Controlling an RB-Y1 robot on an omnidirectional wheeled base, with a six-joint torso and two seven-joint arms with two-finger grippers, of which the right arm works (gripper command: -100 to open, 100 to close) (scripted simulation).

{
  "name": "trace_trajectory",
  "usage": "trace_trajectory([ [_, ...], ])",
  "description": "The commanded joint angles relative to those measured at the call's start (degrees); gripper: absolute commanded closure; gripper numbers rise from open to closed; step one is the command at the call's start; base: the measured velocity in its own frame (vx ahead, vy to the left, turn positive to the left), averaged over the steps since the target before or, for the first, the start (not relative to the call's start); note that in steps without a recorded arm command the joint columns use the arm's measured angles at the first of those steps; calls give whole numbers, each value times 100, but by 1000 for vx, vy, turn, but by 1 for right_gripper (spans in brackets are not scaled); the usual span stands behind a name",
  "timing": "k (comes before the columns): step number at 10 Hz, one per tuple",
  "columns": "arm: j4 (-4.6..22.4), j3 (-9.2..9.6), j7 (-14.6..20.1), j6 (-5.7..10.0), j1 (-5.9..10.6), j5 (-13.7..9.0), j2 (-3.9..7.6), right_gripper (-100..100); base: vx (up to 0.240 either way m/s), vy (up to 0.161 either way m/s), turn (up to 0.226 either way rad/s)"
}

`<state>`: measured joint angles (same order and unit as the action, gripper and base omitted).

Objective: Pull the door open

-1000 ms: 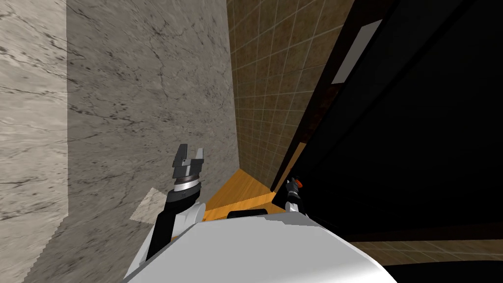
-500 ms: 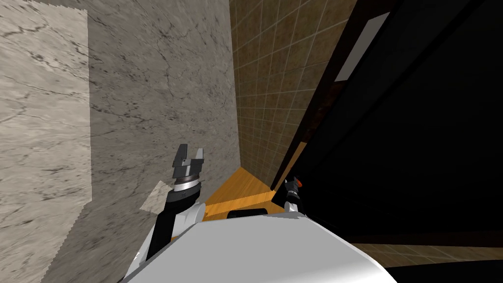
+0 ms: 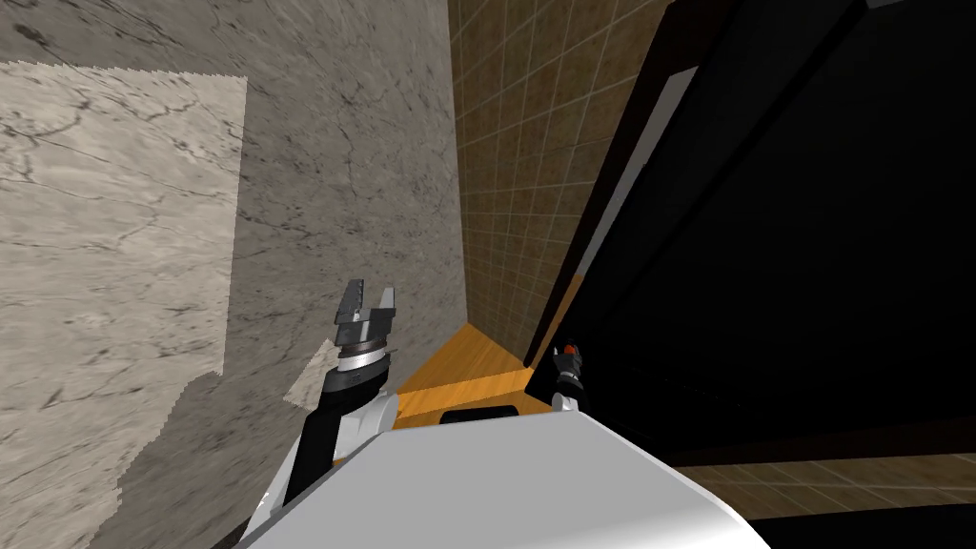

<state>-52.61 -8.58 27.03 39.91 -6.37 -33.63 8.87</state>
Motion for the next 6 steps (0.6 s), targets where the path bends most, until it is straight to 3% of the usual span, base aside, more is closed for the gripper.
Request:
trace_trajectory([
  [1, -32, 59, 286, 52, -53, -129, -4, -100, -64, -16, 38],
  [6, -103, 270, 973, 257, -124, -438, -17, -100, -65, -17, 73],
])
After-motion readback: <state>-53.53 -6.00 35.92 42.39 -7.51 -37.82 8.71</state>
